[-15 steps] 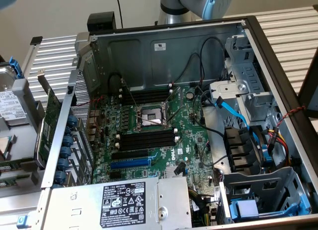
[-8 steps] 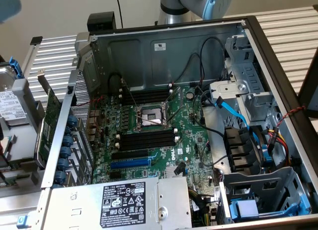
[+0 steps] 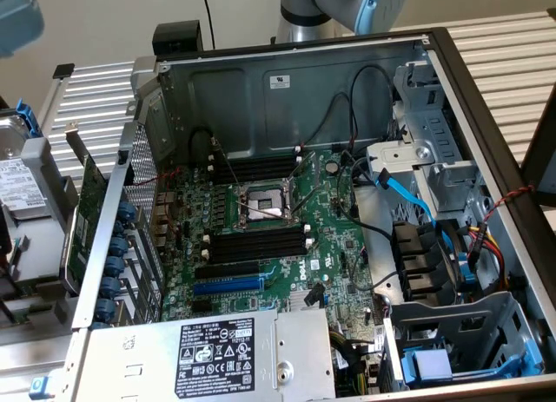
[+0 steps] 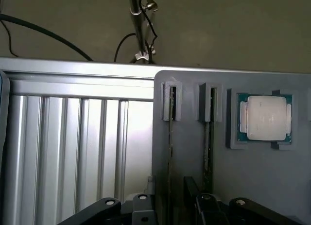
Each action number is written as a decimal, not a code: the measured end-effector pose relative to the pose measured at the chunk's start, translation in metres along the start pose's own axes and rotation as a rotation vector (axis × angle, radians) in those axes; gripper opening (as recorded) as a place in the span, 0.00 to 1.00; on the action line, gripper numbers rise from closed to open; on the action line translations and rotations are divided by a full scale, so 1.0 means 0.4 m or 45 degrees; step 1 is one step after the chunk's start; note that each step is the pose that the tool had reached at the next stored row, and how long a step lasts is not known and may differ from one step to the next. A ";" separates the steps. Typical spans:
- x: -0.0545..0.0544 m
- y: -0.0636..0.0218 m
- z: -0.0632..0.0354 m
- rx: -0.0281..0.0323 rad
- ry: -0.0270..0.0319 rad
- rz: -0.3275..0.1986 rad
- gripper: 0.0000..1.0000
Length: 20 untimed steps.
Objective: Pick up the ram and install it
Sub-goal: 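Pick up the ram and move it above insertion slot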
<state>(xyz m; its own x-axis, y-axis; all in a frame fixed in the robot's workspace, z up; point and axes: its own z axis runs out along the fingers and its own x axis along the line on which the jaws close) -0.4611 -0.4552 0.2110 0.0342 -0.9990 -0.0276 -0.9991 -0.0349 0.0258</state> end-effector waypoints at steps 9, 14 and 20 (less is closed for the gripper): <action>0.001 -0.005 0.016 -0.0002 -0.0018 0.000 0.36; 0.001 -0.005 0.023 -0.0021 -0.0018 0.000 0.36; 0.001 -0.005 0.026 -0.0026 -0.0019 0.000 0.22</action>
<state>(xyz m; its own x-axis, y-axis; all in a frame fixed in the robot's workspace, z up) -0.4595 -0.4552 0.2004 0.0341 -0.9990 -0.0291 -0.9990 -0.0349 0.0279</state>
